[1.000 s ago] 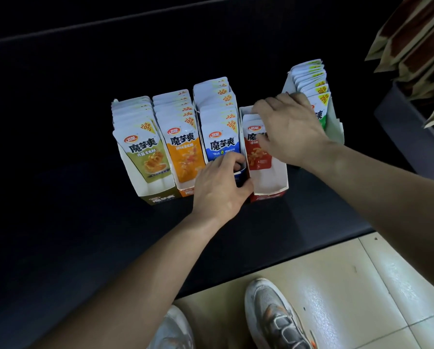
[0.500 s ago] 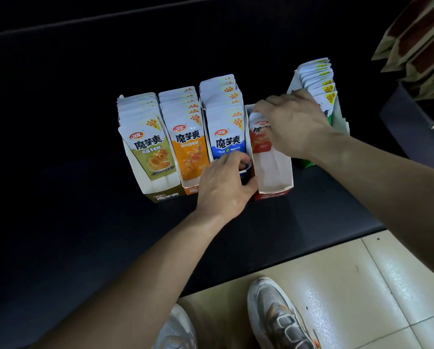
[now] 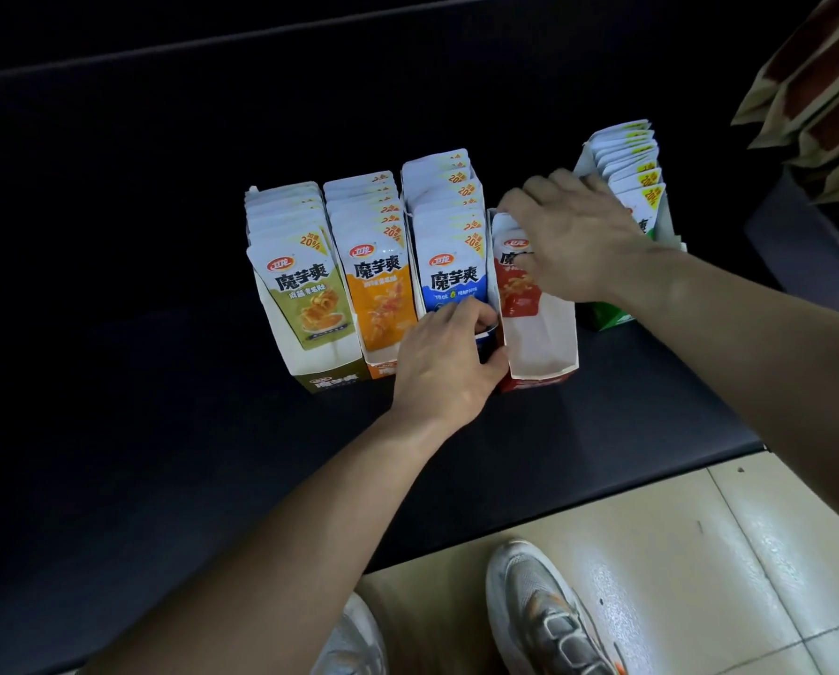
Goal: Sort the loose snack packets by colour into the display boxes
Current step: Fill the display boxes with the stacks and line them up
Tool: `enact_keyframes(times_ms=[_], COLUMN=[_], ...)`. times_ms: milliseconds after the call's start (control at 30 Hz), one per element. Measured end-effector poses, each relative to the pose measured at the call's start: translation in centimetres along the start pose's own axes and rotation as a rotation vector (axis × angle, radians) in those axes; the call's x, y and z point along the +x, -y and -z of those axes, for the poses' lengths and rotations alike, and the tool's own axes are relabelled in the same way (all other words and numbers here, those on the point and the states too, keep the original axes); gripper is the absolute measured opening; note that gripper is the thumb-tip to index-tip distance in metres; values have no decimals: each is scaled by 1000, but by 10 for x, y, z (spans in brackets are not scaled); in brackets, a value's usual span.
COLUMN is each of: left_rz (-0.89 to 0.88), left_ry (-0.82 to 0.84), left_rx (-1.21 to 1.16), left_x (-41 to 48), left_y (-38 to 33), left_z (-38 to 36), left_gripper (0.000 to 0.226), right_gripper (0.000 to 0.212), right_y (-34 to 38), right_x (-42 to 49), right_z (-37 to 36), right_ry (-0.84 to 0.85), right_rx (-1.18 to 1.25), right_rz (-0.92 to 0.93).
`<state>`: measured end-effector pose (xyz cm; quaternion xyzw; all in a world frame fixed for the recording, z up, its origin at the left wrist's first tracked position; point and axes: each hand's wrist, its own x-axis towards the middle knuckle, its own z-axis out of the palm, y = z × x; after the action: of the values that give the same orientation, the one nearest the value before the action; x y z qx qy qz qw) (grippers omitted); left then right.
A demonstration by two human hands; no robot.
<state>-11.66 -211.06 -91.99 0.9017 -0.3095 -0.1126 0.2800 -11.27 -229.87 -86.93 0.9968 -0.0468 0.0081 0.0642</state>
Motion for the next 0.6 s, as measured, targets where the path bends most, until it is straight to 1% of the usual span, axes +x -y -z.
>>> enact_keyframes(times_ms=[67, 133, 233, 300, 367, 433, 533, 600], left_rz=[0, 0, 2, -1, 1, 5, -7, -17], left_ry=[-11, -22, -24, -26, -28, -27, -37, -44], left_rx=[1, 8, 10, 10, 8, 6, 2, 3], left_x=[-1, -1, 0, 0, 0, 0, 0, -1], left_y=[1, 2, 3, 2, 2, 2, 4, 6], left_z=[-1, -1, -2, -2, -2, -2, -2, -2], left_gripper=[40, 40, 39, 38, 39, 39, 38, 37], right_gripper=[56, 62, 78, 84, 82, 79, 69, 61], right_y=[0, -1, 0, 0, 1, 3, 11, 19], right_x=[-1, -4, -6, -5, -4, -8, -33, -59], right_z=[-2, -6, -12, -12, -11, -10, -14, -19], right_ry=[-82, -132, -70, -52, -73, -128, -279, -360], right_rx=[-46, -26, 29, 57, 107, 171, 268, 382], right_rz=[-32, -83, -113, -128, -156, -199, -253, -323])
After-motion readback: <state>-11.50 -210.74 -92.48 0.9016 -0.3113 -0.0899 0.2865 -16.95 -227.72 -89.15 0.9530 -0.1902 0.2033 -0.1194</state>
